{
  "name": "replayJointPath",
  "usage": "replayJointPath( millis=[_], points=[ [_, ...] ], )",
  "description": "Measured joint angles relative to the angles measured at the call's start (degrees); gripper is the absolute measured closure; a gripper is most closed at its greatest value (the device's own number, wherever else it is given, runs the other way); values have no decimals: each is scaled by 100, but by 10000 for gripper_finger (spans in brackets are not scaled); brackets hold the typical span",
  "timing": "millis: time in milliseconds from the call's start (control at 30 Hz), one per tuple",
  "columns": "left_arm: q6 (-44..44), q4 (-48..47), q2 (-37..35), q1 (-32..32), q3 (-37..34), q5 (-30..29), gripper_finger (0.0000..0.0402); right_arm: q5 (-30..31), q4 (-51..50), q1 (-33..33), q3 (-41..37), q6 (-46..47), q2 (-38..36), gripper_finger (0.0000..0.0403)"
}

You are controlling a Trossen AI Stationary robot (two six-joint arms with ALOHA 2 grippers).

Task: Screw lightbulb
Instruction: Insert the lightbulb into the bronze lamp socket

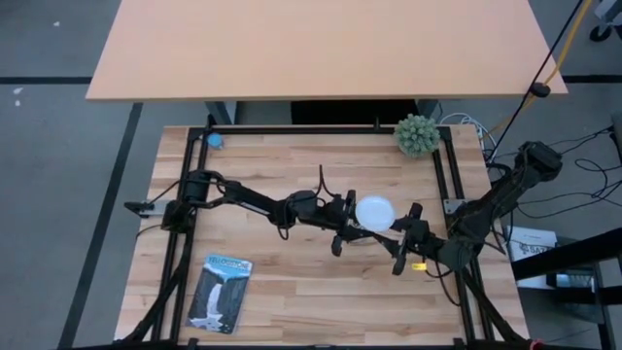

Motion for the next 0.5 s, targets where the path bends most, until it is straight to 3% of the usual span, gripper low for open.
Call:
replayJointPath(
  millis=[500],
  points=[
    [-175,-114,7,5,7,125,265,-16,488,-157,-2,-440,1,215]
  ],
)
